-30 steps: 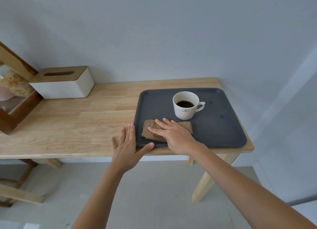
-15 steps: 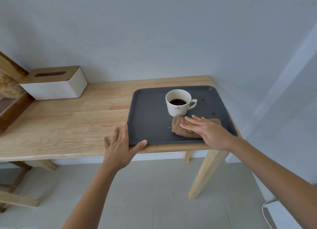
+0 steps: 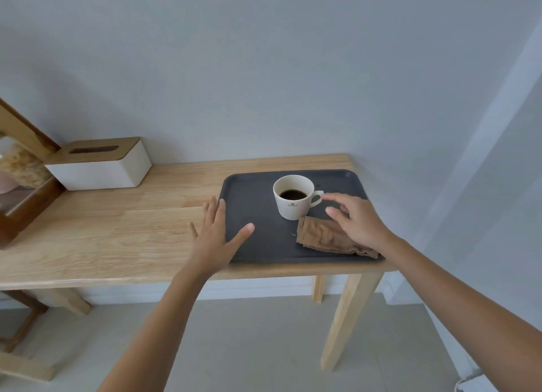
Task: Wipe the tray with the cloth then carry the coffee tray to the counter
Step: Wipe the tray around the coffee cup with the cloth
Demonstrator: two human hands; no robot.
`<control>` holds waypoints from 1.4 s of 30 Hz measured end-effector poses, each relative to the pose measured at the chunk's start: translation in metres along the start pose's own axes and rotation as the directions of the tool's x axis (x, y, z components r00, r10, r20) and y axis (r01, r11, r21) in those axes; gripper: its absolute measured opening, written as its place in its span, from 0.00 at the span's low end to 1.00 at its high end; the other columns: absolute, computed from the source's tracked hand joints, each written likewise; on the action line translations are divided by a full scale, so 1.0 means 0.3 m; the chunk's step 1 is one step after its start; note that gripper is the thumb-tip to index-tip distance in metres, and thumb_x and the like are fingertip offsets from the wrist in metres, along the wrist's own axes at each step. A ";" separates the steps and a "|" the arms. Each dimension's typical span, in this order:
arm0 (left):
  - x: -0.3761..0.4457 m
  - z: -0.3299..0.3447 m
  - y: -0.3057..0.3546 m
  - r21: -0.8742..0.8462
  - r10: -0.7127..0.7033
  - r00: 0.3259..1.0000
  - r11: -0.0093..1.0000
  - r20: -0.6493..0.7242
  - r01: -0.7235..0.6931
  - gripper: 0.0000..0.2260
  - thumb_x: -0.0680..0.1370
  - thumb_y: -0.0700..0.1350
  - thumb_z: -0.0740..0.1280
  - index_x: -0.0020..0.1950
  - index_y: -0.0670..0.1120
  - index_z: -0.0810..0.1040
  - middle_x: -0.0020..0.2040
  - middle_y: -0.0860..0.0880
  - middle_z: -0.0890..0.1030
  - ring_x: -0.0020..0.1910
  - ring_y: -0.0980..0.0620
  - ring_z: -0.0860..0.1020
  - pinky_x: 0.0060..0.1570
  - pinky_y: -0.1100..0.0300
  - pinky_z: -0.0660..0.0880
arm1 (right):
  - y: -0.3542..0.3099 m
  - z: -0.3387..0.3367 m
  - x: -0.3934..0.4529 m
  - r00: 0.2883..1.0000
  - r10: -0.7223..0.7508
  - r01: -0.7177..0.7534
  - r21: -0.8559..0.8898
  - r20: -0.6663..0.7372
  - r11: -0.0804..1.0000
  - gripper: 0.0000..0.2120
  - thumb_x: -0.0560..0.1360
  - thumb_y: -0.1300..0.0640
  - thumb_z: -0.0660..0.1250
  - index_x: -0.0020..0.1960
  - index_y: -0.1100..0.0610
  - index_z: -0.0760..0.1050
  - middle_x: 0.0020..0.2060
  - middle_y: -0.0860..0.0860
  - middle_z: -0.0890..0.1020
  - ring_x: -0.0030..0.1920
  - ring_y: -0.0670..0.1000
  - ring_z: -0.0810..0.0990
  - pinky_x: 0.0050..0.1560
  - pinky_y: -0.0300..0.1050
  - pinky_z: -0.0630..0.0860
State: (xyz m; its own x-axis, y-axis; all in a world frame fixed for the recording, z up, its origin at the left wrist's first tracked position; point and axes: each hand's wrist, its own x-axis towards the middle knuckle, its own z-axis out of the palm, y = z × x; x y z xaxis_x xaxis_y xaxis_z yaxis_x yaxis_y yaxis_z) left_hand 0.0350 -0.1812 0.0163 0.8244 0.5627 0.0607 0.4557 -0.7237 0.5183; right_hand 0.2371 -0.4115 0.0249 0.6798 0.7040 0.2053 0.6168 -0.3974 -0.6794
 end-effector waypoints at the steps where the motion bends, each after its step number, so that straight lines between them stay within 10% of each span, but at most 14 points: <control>1: 0.023 0.010 0.047 -0.073 0.041 0.999 0.996 -0.020 -0.043 0.40 0.76 0.66 0.56 0.79 0.48 0.44 0.80 0.51 0.43 0.78 0.53 0.40 0.73 0.46 0.38 | -0.011 0.009 0.022 0.999 0.031 -0.030 0.036 -0.028 0.999 0.19 0.79 0.57 0.61 0.70 0.52 0.71 0.67 0.49 0.75 0.65 0.52 0.75 0.63 0.40 0.69; 7: 0.161 0.142 0.220 -0.437 0.068 0.996 0.899 0.059 -0.035 0.30 0.77 0.53 0.67 0.76 0.49 0.60 0.74 0.51 0.68 0.73 0.51 0.66 0.67 0.58 0.65 | -0.029 0.058 0.108 0.990 0.142 -0.140 0.170 0.000 0.975 0.19 0.81 0.59 0.58 0.71 0.54 0.68 0.67 0.52 0.75 0.68 0.51 0.72 0.66 0.45 0.69; 14: 0.184 0.157 0.218 -0.531 -0.007 0.998 0.847 -0.061 -0.026 0.23 0.75 0.45 0.70 0.69 0.46 0.69 0.65 0.49 0.77 0.65 0.52 0.75 0.63 0.57 0.72 | -0.042 0.092 0.155 0.987 0.159 -0.151 0.250 -0.010 0.957 0.17 0.80 0.61 0.57 0.66 0.50 0.75 0.59 0.50 0.81 0.62 0.52 0.77 0.65 0.53 0.74; 36: 0.231 -0.025 -0.118 -0.478 -0.021 0.995 0.878 -0.099 -0.029 0.22 0.77 0.46 0.68 0.70 0.43 0.69 0.64 0.48 0.78 0.65 0.52 0.75 0.65 0.52 0.72 | -0.246 0.356 0.323 0.985 0.084 -0.127 0.303 0.153 0.945 0.21 0.81 0.63 0.53 0.67 0.48 0.73 0.63 0.51 0.78 0.64 0.53 0.74 0.65 0.48 0.72; 42: 0.108 0.069 -0.021 -0.074 -0.147 0.976 0.988 -0.161 0.137 0.34 0.78 0.62 0.57 0.76 0.43 0.53 0.76 0.39 0.59 0.75 0.38 0.57 0.69 0.37 0.60 | -0.196 0.245 0.229 0.974 -0.011 -0.028 0.173 0.224 0.985 0.23 0.81 0.57 0.57 0.75 0.49 0.61 0.73 0.49 0.69 0.73 0.49 0.65 0.72 0.44 0.61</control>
State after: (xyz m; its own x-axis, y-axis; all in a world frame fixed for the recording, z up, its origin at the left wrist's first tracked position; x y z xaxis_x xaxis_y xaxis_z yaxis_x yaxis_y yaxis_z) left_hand 0.0659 -0.1667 -0.0027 0.6834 0.7200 0.1207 0.5378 -0.6083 0.5837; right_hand 0.2184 -0.2964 0.0272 0.5665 0.8225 0.0500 0.5196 -0.3094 -0.7964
